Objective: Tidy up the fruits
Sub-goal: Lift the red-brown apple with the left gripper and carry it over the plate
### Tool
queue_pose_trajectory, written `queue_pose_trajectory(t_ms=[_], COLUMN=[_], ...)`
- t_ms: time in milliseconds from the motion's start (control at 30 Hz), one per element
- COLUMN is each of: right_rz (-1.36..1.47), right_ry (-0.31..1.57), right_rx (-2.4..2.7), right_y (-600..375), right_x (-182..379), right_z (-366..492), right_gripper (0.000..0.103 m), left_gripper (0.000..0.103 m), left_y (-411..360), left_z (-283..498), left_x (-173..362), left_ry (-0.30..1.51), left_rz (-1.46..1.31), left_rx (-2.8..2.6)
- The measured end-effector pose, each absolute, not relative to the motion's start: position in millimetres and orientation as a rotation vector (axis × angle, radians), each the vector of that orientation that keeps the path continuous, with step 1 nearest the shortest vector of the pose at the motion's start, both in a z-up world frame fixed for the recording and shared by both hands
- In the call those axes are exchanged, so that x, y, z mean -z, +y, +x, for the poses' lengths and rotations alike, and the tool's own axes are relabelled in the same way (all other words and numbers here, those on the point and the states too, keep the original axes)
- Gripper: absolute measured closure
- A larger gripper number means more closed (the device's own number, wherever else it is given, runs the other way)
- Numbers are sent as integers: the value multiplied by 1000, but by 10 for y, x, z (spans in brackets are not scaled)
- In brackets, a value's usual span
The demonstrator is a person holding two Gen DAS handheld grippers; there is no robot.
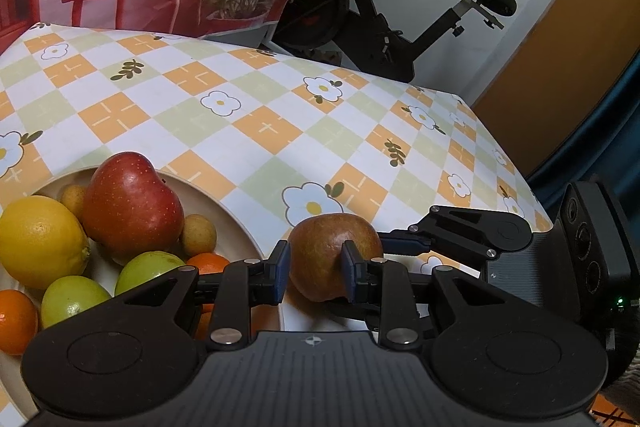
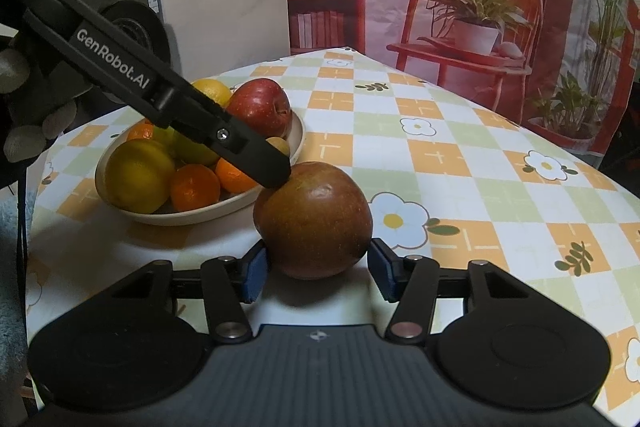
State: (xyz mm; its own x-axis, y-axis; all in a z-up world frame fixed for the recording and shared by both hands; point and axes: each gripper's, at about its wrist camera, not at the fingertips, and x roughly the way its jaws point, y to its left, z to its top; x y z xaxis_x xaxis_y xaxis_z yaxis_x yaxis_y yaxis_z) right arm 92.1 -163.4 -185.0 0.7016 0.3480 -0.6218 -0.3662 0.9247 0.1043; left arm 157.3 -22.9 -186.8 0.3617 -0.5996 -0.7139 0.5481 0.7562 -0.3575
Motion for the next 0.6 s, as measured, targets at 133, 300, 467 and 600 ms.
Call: queue_pose_trajectory(t_ms=[133,300,467,600], right_rz=[-28,-25,-30,-34], right_ry=[686,685,686,685], right_rx=[-397,-397,-398,-396], right_y=[-1637,-1644,-1643,-1640], right_x=[1853,1856,1862,1865], right_z=[919,921,926,928], right_gripper=[48,47,46,45], left_gripper=[73,73,73,72], left_y=[-228,-222,-222,-221], left_z=[1572,1573,1573,1571], left_x=[1870,1874,1872,1876], left_ry=[946,948,950,954], left_rz=[-63,-67,-71,-76], left_rx=[739,735,734,735])
